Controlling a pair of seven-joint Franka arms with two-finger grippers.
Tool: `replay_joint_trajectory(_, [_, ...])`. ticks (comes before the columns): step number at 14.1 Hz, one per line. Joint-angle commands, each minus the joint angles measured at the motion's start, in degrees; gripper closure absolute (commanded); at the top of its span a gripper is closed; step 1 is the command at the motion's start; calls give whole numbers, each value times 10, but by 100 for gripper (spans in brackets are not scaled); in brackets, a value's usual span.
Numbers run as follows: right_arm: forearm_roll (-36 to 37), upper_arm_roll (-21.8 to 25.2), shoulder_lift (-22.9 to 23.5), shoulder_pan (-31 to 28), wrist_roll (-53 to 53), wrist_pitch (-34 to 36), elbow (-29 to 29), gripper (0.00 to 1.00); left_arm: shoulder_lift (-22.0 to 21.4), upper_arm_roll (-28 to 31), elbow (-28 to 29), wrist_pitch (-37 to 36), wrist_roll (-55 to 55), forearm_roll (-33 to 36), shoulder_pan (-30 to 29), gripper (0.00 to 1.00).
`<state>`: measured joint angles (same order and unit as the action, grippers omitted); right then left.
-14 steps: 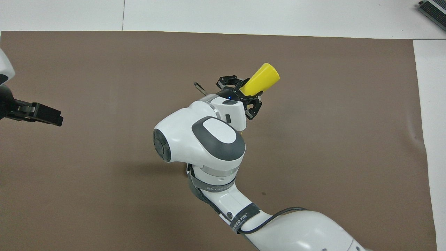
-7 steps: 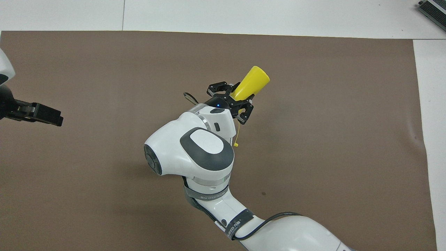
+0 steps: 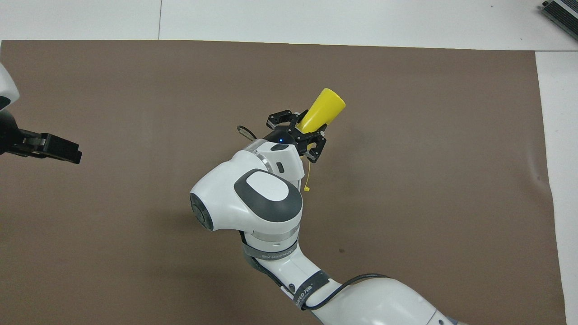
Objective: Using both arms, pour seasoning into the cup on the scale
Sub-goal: 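Carry the yellow bottle back and lower it with the right gripper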
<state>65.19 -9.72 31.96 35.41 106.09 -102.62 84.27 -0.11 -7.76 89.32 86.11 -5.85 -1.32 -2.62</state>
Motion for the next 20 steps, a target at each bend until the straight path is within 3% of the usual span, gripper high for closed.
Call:
replay_joint_trajectory(1, [21,-1,-9,-2,-3,-7,12,100,-13,-2,13,-3,0,-7,-7,0])
replay_joint_trajectory(11, [-13,-1,-18,-9,-1,2,0,100,-13,-2,13,-3,0,-7,-7,0])
replay_joint_trajectory(15, [-115,-1,-62,-40,3,6,13,100,-13,-2,13,-3,0,-7,-7,0])
replay_joint_trajectory(20, [-290,0,-151,-129,8,-50,88,100,-13,-2,13,-3,0,-7,-7,0])
